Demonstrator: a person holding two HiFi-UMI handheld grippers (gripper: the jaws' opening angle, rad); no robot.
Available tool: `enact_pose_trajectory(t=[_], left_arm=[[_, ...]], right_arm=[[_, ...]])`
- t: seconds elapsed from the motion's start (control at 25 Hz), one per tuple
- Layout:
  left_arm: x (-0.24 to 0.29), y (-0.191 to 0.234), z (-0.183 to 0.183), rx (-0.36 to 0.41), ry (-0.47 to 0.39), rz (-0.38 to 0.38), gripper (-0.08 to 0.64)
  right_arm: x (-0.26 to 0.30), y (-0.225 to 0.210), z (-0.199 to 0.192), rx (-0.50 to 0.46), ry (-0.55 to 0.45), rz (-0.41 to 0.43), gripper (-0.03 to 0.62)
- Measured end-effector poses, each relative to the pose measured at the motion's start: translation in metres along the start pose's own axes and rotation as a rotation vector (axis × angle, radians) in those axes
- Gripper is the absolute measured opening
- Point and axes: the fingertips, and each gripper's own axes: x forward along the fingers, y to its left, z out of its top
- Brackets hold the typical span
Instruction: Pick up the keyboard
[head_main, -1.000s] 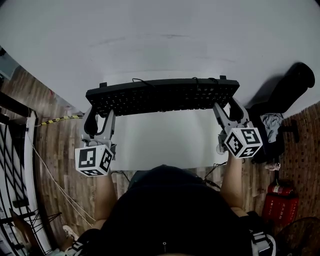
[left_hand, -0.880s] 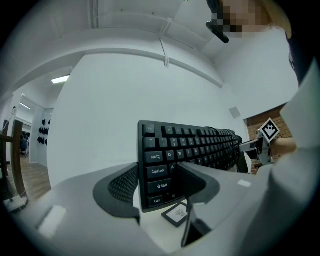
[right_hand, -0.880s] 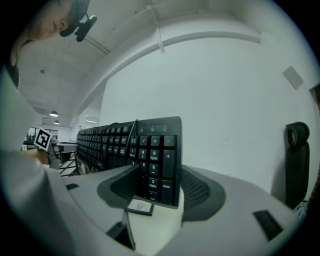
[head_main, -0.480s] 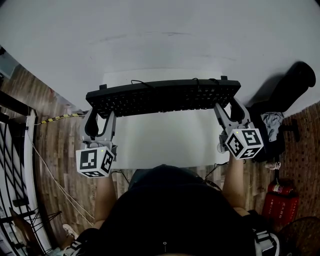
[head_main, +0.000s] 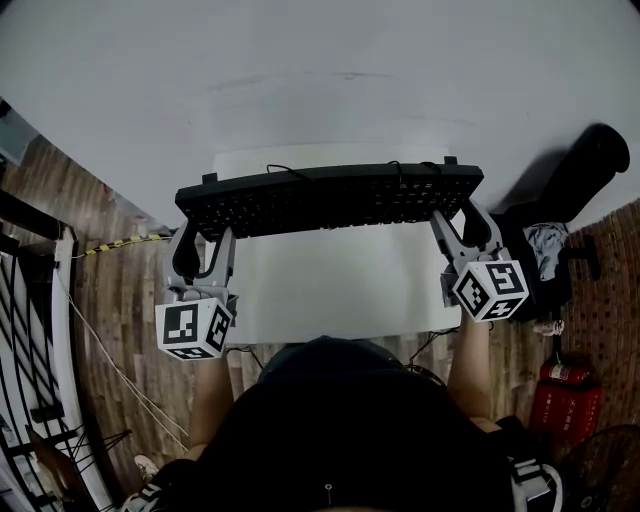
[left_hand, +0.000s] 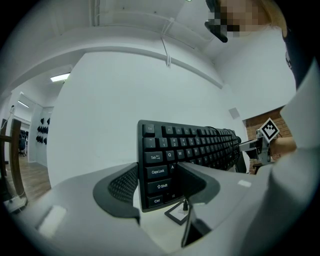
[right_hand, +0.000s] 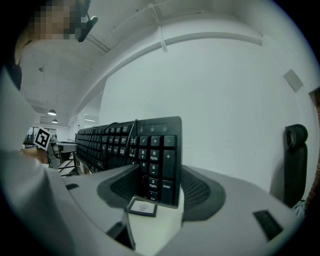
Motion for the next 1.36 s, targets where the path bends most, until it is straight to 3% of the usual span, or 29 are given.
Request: enact_pose_trajectory(t=[0.84, 1.36], left_arm=[[0.002, 0.004, -0.028, -0.041, 0.016, -0.061, 0.249], [0.01, -0.006, -0.008, -0.042, 0.029, 0.002, 0.249]], right_arm=[[-0.015, 0.012, -0.016, -0.019, 0.029, -0.078, 0.256], [0.002, -0.01, 0.003, -0.019, 0.045, -0.022, 0.256]])
